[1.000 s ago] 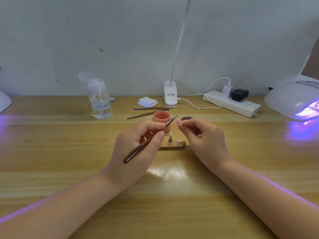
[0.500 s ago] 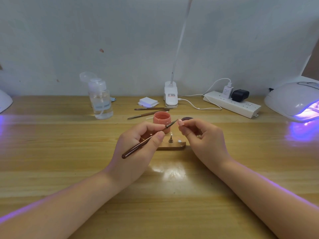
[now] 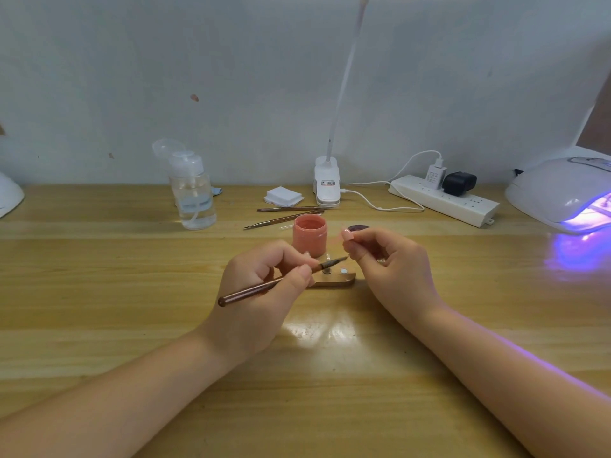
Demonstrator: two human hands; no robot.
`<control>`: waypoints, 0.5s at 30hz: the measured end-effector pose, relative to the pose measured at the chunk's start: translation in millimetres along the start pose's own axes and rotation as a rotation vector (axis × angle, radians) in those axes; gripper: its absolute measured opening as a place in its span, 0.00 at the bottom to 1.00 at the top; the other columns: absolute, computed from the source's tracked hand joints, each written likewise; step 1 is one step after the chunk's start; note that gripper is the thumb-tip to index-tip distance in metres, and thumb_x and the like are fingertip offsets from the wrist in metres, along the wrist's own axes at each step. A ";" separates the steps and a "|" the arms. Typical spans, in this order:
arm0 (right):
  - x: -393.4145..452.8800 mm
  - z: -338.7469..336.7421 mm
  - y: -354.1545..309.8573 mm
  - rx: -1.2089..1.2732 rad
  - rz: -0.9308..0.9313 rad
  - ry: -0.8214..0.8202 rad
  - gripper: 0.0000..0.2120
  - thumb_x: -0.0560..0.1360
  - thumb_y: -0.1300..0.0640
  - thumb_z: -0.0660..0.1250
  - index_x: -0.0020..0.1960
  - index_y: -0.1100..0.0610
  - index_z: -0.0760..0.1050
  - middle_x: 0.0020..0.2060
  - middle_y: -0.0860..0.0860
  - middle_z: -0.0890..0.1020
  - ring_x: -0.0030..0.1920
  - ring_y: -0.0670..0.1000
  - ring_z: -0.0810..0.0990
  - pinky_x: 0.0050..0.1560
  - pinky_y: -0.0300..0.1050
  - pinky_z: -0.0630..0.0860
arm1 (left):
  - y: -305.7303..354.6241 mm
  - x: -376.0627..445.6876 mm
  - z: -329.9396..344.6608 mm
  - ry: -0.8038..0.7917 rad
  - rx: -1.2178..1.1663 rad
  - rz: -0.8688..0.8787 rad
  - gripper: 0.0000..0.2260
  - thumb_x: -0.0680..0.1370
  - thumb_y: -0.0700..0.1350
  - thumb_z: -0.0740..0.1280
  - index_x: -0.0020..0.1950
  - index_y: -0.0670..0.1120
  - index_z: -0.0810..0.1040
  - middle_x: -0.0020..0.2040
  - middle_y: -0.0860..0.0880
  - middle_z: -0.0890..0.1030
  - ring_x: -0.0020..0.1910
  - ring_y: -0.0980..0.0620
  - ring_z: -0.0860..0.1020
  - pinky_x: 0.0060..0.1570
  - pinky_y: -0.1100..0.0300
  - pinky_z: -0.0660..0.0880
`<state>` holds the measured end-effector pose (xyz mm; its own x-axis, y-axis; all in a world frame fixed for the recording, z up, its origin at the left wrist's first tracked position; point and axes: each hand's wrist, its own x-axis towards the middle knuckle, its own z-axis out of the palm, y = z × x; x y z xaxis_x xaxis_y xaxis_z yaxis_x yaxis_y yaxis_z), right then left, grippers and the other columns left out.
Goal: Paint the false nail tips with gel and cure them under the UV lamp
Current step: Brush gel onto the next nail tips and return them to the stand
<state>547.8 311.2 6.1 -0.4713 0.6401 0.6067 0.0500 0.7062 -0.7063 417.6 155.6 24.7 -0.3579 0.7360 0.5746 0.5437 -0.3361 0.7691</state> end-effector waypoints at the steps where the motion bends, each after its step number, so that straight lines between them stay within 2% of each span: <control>1: 0.1 0.1 0.0 -0.003 -0.004 0.000 0.03 0.75 0.56 0.71 0.48 0.51 0.82 0.40 0.43 0.84 0.41 0.47 0.81 0.44 0.47 0.78 | 0.0 0.0 0.1 0.016 0.007 0.000 0.07 0.74 0.50 0.66 0.45 0.49 0.82 0.40 0.52 0.84 0.42 0.53 0.82 0.43 0.59 0.78; 3: -0.1 0.2 -0.1 0.000 -0.005 0.000 0.03 0.75 0.55 0.71 0.48 0.52 0.83 0.40 0.42 0.84 0.40 0.47 0.81 0.43 0.46 0.78 | 0.7 0.5 1.4 0.053 -0.034 -0.024 0.04 0.75 0.47 0.67 0.47 0.51 0.81 0.42 0.55 0.84 0.43 0.55 0.82 0.42 0.62 0.78; 5: -0.4 0.5 -0.4 0.017 -0.001 0.002 0.03 0.75 0.55 0.71 0.48 0.51 0.83 0.40 0.42 0.84 0.40 0.47 0.81 0.43 0.46 0.78 | 2.7 1.3 3.7 0.072 -0.076 -0.046 0.05 0.75 0.46 0.67 0.50 0.52 0.81 0.44 0.58 0.85 0.43 0.58 0.82 0.41 0.67 0.77; 8: -0.1 1.3 -0.1 0.009 -0.010 0.006 0.02 0.75 0.56 0.72 0.47 0.51 0.83 0.39 0.42 0.84 0.39 0.46 0.81 0.42 0.42 0.77 | 3.0 0.7 4.2 0.042 -0.053 -0.067 0.06 0.75 0.45 0.67 0.48 0.51 0.82 0.42 0.54 0.85 0.41 0.55 0.81 0.41 0.63 0.77; 11: 0.2 1.3 1.5 -0.001 -0.019 0.020 0.02 0.74 0.55 0.72 0.46 0.51 0.83 0.38 0.41 0.84 0.38 0.45 0.80 0.39 0.35 0.74 | 3.8 -0.7 2.7 0.034 -0.001 0.001 0.06 0.72 0.48 0.66 0.41 0.48 0.81 0.36 0.52 0.83 0.37 0.56 0.78 0.38 0.68 0.72; 12: 0.1 1.2 2.4 -0.012 -0.025 0.019 0.02 0.74 0.55 0.72 0.46 0.51 0.83 0.38 0.41 0.83 0.38 0.45 0.80 0.38 0.33 0.73 | 4.3 -0.6 2.8 0.057 0.002 0.003 0.07 0.71 0.50 0.65 0.41 0.49 0.80 0.36 0.51 0.82 0.36 0.54 0.78 0.36 0.65 0.73; 14: 0.1 1.5 3.7 -0.056 -0.042 0.010 0.01 0.75 0.56 0.72 0.46 0.52 0.83 0.38 0.42 0.83 0.38 0.46 0.79 0.37 0.30 0.70 | 4.6 0.3 3.1 0.098 -0.024 -0.032 0.05 0.72 0.50 0.66 0.43 0.51 0.80 0.38 0.52 0.83 0.37 0.52 0.80 0.37 0.59 0.76; 15: 0.1 1.5 3.9 -0.080 -0.052 0.010 0.01 0.75 0.56 0.72 0.46 0.52 0.82 0.38 0.42 0.83 0.38 0.46 0.79 0.37 0.29 0.69 | 5.0 0.8 3.7 0.102 -0.035 -0.046 0.04 0.74 0.47 0.67 0.45 0.52 0.81 0.39 0.55 0.83 0.39 0.54 0.81 0.37 0.61 0.76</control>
<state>546.6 313.5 2.8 -0.4662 0.6048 0.6456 0.0958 0.7600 -0.6428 422.8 156.7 27.9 -0.4584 0.6877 0.5630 0.4987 -0.3254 0.8034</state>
